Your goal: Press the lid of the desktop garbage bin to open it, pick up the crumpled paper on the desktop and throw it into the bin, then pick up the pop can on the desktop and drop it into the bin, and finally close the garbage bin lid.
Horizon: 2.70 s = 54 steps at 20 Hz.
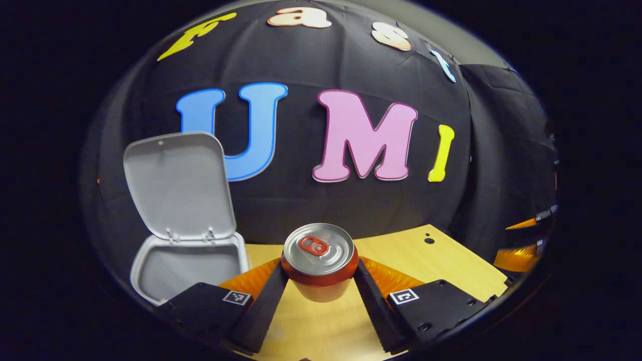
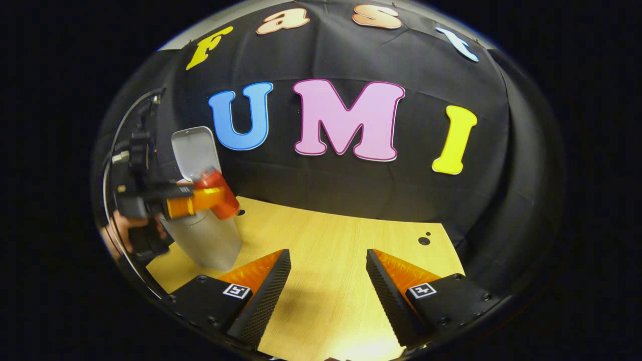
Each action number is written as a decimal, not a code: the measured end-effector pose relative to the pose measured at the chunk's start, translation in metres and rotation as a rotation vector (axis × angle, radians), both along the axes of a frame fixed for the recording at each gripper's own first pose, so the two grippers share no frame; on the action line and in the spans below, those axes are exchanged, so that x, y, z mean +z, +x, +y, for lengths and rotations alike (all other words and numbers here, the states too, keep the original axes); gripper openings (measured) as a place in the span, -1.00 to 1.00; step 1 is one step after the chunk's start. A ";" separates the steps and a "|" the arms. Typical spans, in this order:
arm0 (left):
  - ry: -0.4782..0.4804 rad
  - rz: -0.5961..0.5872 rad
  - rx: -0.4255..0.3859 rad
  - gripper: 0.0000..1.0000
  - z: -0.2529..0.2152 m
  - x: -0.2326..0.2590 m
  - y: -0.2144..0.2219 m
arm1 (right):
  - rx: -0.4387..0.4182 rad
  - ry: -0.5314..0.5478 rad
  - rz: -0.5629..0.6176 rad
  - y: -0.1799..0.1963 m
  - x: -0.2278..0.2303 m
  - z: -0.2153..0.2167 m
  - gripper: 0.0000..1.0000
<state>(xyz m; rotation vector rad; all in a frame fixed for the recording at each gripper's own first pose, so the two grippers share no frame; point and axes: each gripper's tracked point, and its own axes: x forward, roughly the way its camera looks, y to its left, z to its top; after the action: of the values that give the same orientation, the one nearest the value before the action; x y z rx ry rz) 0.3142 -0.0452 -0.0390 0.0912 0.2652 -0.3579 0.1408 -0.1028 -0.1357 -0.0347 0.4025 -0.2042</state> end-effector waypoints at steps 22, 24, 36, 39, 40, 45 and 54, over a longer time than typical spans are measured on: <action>0.140 0.050 0.304 0.87 0.157 -0.033 0.046 | -0.087 0.052 -0.001 -0.023 -0.020 -0.044 0.94; 0.135 -0.022 0.297 0.95 0.154 -0.009 0.044 | -0.093 0.049 -0.004 -0.022 -0.019 -0.046 0.95; 0.027 -0.355 0.334 0.89 0.157 0.174 0.134 | -0.048 0.080 0.023 -0.004 -0.037 -0.024 0.95; 0.080 -0.229 0.329 0.89 0.161 0.141 0.157 | -0.041 0.088 0.024 -0.004 -0.040 -0.019 0.95; 0.068 -0.168 0.315 0.88 0.157 0.123 0.158 | -0.040 0.088 0.025 -0.005 -0.040 -0.018 0.94; 0.024 -0.087 0.295 0.95 0.152 0.104 0.142 | -0.049 0.085 0.013 -0.004 -0.034 -0.021 0.95; 0.063 0.050 0.237 0.89 0.151 0.038 0.062 | -0.017 0.103 0.002 0.006 -0.032 -0.007 0.95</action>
<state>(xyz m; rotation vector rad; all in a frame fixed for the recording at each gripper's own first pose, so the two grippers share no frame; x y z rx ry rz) 0.3761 0.1061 -0.0014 0.1121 0.3330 -0.1169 0.1466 -0.1102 -0.1680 0.0696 0.4148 -0.1997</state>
